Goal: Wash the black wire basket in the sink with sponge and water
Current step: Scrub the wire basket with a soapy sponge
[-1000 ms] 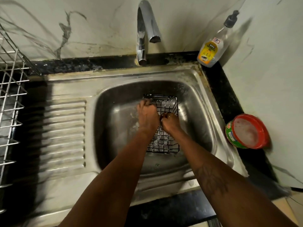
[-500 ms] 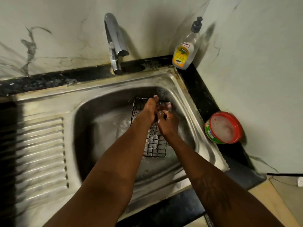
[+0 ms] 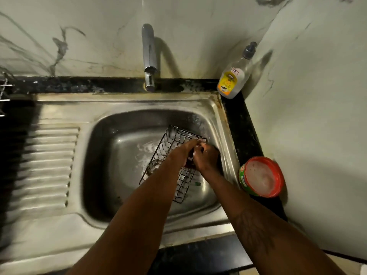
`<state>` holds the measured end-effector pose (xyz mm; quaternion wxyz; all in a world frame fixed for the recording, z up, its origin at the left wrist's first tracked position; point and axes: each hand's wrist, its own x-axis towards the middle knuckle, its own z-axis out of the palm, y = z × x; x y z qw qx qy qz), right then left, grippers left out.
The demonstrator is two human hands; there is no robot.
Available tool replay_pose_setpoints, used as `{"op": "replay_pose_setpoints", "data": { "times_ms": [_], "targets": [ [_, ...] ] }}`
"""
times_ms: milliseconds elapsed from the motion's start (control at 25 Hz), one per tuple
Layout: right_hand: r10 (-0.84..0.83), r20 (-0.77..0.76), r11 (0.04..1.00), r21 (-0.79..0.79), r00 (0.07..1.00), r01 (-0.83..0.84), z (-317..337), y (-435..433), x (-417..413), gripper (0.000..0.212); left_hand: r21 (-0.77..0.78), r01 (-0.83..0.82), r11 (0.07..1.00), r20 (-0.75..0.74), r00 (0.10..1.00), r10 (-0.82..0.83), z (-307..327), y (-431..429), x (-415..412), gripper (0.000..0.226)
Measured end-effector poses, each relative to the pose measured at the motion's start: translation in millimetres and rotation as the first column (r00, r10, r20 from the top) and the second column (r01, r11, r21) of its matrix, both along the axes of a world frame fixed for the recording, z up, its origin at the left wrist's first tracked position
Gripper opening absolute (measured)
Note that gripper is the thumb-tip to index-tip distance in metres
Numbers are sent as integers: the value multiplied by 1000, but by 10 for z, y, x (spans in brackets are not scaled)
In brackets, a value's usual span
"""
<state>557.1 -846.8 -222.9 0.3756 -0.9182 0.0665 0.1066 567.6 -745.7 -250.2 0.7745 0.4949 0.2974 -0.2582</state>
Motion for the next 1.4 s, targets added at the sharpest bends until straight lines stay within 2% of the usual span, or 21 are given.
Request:
{"op": "replay_pose_setpoints", "data": {
  "times_ms": [80,200,240,320,400,440,520,600,680,800,840,960,1000,1120,1280,1320,1360,1400],
  "targets": [
    [48,27,997,67,998,-49,3,-19,2,29,69,-12,998,66,998,7,196,-15,-100,42],
    [47,114,984,168,992,-66,62,13,37,25,204,66,977,95,992,-87,455,78,-90,56],
    [34,142,980,188,989,-61,133,35,46,25,294,78,952,114,987,-117,539,117,-98,62],
    [14,174,973,225,985,-54,346,106,69,21,577,18,816,168,976,-141,676,246,-161,74],
    [64,206,963,242,977,-114,559,197,111,22,739,-182,648,302,950,-78,770,369,-297,72],
    [106,238,958,236,966,-163,643,247,133,24,724,-278,632,380,924,-29,876,416,-383,67],
    [191,238,951,195,952,-239,778,347,175,22,614,-410,674,490,868,81,878,469,-496,52],
    [271,219,946,118,937,-301,872,437,189,20,549,-474,688,551,825,128,869,468,-659,41],
    [328,272,933,55,905,-355,938,489,157,21,578,-477,661,584,809,73,867,498,-790,39],
    [415,322,905,-50,851,-422,952,568,52,24,558,-564,609,690,723,37,800,633,-885,40],
    [424,338,899,-49,840,-435,918,569,13,23,581,-551,599,684,730,9,803,696,-940,40],
    [422,444,886,-14,791,-464,932,639,-262,25,699,-537,471,672,718,-179,759,869,-1236,36],
    [430,477,871,4,766,-492,950,698,-358,27,690,-506,517,665,725,-178,738,928,-1331,34],
    [606,434,750,-33,666,-661,1011,882,-620,32,688,-404,603,582,803,-126,721,1164,-1543,30],
    [825,322,536,-182,465,-825,1076,1112,-679,28,731,-312,607,556,787,-266,809,1544,-1764,26],
    [831,295,539,-218,472,-813,1095,1175,-584,26,756,-283,590,529,795,-296,832,1606,-1789,28],
    [805,256,592,-272,535,-759,1117,1230,-429,27,770,-260,583,501,811,-301,841,1655,-1791,29],
    [726,231,685,-317,647,-656,1136,1259,-263,32,780,-243,576,480,824,-303,850,1679,-1783,29]
  ]
}}
